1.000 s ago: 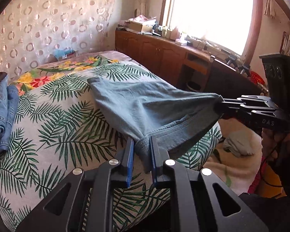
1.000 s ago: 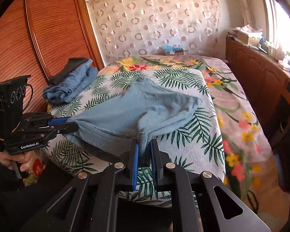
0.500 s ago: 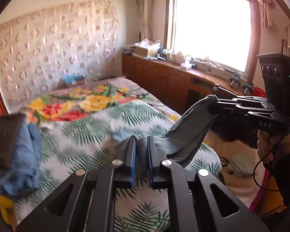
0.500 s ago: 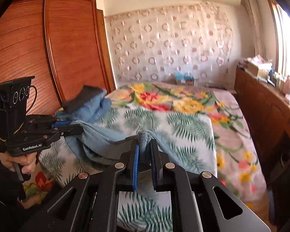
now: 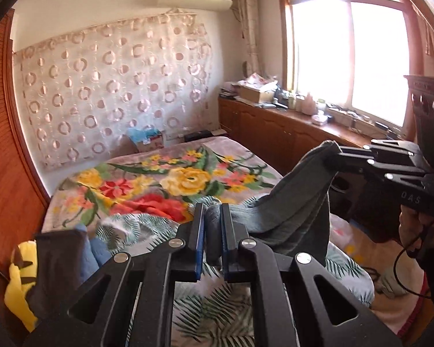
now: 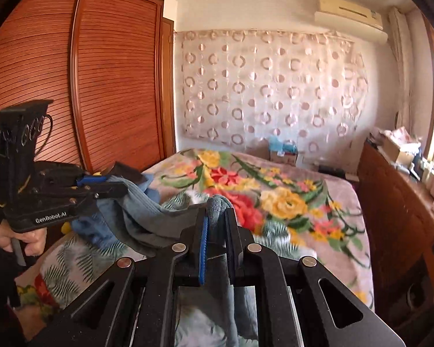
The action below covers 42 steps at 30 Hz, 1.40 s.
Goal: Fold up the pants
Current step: 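Lift the shorts by both corners with both tools and lay them flat again, then open both tools and release the shorts' corners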
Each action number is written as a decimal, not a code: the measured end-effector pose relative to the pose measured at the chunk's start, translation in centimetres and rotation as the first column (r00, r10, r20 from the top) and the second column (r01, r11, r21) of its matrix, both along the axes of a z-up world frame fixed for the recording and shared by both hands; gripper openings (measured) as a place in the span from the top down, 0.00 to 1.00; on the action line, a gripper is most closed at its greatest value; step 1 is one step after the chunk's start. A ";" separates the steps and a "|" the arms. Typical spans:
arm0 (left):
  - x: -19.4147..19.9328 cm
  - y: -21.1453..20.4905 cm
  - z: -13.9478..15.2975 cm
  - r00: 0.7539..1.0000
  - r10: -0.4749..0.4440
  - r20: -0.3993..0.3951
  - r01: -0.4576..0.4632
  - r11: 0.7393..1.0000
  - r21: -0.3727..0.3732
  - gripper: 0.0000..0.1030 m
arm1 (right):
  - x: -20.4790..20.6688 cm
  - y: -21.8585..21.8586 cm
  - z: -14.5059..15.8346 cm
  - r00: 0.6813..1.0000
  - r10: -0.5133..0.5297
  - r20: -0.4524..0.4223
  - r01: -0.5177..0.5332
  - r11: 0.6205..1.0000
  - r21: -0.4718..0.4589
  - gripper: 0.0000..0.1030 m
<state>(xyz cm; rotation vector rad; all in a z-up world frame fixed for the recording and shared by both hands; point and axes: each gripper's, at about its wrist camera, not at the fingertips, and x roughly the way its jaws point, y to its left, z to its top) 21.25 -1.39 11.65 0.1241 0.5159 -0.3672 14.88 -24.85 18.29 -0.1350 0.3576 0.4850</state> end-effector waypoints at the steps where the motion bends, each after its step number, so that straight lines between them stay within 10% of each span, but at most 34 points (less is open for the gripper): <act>1: 0.9 0.3 0.6 1.000 0.010 0.009 -0.010 1.000 0.004 0.90 | 0.9 0.7 0.0 1.000 -0.003 0.004 0.003 1.000 -0.004 0.90; 8: 3.6 2.6 1.8 0.996 0.074 0.045 -0.074 0.997 0.001 0.90 | 4.5 2.9 -0.2 1.000 0.000 0.028 -0.001 1.000 0.022 0.90; 23: -5.4 2.5 -13.9 0.980 0.097 -0.176 -0.090 0.995 0.051 0.90 | 0.0 5.2 -17.4 0.967 0.067 -0.247 -0.075 0.997 -0.021 0.90; 42: -12.5 1.5 -19.1 0.966 0.054 -0.251 -0.056 0.998 0.000 0.90 | -5.6 2.0 -20.2 0.931 0.049 -0.362 -0.040 0.999 0.032 0.90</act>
